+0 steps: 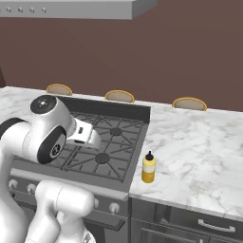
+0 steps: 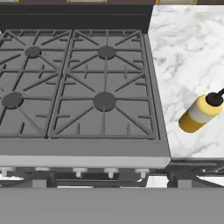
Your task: Take 2 condiments from the cabinet and move them on the counter near the stove.Make sure the condiments are lined up with each other, next to each other.
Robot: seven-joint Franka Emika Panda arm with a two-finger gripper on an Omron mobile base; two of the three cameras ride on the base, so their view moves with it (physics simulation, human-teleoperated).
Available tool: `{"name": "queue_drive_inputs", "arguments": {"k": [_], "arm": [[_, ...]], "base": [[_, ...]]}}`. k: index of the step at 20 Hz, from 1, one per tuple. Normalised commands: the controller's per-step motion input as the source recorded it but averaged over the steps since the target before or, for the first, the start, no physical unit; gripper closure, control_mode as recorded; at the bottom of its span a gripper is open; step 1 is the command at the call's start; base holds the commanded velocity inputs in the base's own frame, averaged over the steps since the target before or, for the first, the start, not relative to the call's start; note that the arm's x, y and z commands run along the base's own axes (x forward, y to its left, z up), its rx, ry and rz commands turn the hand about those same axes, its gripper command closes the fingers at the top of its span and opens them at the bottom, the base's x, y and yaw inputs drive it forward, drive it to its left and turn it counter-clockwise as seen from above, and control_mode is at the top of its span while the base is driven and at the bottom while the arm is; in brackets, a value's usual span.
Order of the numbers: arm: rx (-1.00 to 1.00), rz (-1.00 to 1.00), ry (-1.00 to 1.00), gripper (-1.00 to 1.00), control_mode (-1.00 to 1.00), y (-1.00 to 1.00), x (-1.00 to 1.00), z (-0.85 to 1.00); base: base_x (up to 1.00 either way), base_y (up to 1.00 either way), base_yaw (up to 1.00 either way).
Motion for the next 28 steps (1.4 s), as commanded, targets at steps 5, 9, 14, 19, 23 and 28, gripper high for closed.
{"name": "queue_drive_inputs", "arguments": {"k": [5,9,14,19,23,28], "arm": [[0.00,-0.16,-0.09,-1.00,-1.00,0.10,0.00,0.22],[0.00,-0.11,-0.07,-1.00,-1.00,0.12,0.00,0.23],[0.00,-0.06,-0.10,-1.00,-1.00,0.06,-0.01,0.29],[0.00,0.00,-0.09,-1.00,-1.00,0.00,-0.05,0.37],[0.00,0.00,-0.06,-1.00,-1.00,0.00,-0.17,0.38],[0.00,0.00,-0.05,-1.00,-1.00,0.00,-0.34,0.48]], "base": [[0.00,0.00,0.00],[0.00,0.00,0.00],[0.00,0.00,0.00],[0.00,0.00,0.00],[0.00,0.00,0.00],[0.00,0.00,0.00]]}}
